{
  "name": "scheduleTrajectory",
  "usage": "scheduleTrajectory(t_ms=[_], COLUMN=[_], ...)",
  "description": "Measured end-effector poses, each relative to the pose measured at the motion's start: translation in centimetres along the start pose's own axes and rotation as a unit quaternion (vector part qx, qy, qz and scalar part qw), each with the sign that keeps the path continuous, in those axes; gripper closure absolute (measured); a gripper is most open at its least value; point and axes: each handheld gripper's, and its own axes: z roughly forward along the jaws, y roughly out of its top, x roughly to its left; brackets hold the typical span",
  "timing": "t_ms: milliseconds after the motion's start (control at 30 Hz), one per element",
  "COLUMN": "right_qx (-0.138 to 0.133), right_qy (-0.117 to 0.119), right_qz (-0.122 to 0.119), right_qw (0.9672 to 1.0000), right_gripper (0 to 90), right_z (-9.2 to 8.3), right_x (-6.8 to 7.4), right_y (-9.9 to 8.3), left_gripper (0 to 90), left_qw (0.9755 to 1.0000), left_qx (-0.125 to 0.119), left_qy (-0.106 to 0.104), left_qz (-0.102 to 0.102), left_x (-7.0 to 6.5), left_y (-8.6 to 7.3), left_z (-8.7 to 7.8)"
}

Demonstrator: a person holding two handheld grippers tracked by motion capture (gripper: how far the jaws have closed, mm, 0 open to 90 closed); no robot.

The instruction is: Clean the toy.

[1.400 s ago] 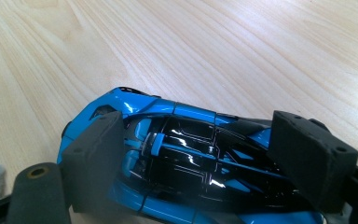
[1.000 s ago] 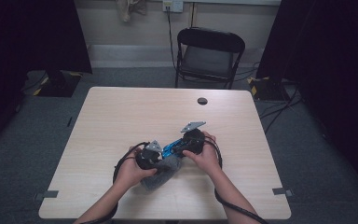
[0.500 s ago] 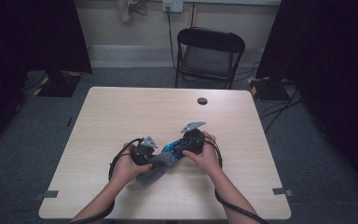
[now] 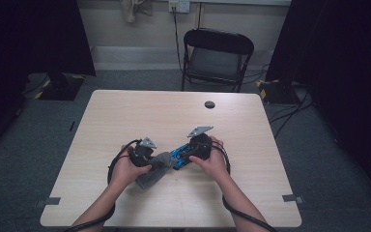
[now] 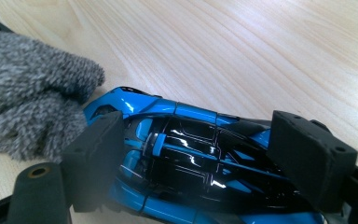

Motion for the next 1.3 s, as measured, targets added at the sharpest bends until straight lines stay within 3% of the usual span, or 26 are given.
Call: scheduleTrajectory(t_ms=[300,500,567,733,1300], right_qx=[0.001,-0.002,-0.003,-0.004,-0.005], right_qy=[0.0,0.001,0.001,0.0,0.0], right_qz=[0.0,0.0,0.0,-0.001,-0.001], right_qw=[1.0,1.0,1.0,1.0,1.0], right_gripper=[18.5,18.6,18.6,18.6,18.6], right_z=[0.0,0.0,0.0,0.0,0.0], right_x=[0.0,0.0,0.0,0.0,0.0], right_y=[0.0,0.0,-0.1,-0.1,-0.1], left_gripper=[68.4,67.6,67.6,67.7,68.2], left_qw=[0.9995,0.9979,0.998,0.9994,0.9999], left_qx=[-0.008,-0.024,-0.021,0.003,-0.001], left_qy=[0.026,0.054,0.051,0.031,-0.011], left_qz=[-0.015,-0.024,-0.03,-0.014,-0.006], left_x=[1.4,2.2,2.2,1.4,-0.3], left_y=[0.5,1.1,1.2,1.1,0.0], left_z=[-0.4,-0.8,-0.5,0.7,0.3])
